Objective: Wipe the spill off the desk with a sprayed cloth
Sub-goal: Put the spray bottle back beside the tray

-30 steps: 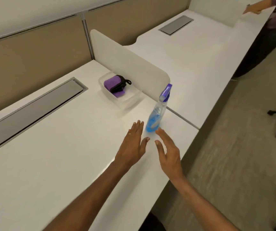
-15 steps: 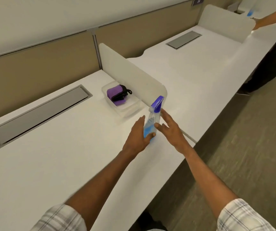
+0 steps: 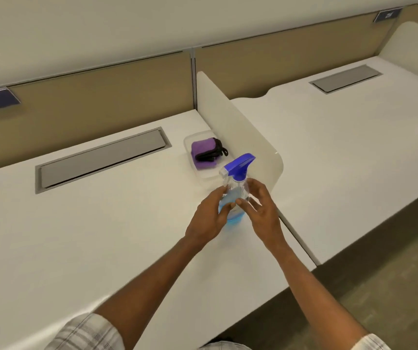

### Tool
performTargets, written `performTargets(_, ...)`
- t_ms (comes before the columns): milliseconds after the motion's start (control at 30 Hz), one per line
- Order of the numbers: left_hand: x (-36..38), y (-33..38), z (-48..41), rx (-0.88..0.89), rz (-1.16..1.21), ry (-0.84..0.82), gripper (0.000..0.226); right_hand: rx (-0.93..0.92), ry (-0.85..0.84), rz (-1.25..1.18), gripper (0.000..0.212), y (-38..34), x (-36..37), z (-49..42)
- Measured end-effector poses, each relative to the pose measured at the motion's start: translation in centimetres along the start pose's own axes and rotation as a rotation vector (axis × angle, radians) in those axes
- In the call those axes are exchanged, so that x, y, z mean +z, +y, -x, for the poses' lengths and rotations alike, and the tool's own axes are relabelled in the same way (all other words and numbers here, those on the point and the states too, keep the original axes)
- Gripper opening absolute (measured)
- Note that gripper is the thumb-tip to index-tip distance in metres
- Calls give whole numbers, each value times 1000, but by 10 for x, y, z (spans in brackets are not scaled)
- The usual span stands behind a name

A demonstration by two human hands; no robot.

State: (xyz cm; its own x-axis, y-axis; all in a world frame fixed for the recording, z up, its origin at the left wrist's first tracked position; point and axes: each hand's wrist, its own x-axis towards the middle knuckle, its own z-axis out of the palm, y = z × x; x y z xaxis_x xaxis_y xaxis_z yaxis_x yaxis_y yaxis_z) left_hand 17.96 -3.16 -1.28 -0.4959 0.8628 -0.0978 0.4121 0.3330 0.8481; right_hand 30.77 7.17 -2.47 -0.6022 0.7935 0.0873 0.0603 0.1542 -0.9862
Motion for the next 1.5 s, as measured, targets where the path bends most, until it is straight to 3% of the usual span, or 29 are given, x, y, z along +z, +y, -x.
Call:
performTargets(367,-83,44,-101,178,-129,133,51,-202,52,23,46,-61,30,-123)
performTargets(800,-56,-15,-149,16,-152,-25,52,24,-128,100,48,-2,33,-156)
performTargets(900,-48,-23,-151,18,-115,-33,50,62,-232,65,61,-4,23,-166)
performTargets(1000,-44,-26,-154,42,-133,-41,57,25,-303,1,71,-19,18,-181)
performTargets(1100,-43,-27,-157,-1,-135,-42,65,-61,-322,-105,57,-42,19,-198)
performTargets(1233,-40,-29,-161,-15,-181,-6,62,-93,-282,-54,35,-47,26,-212)
performTargets(1400,-37,-29,-161,-30,-211,12,63,-95,-164,-86,24,-45,42,-209)
performTargets(1500,-37,-27,-161,-29,-220,18,61,-132,-64,-133,28,-47,50,-205)
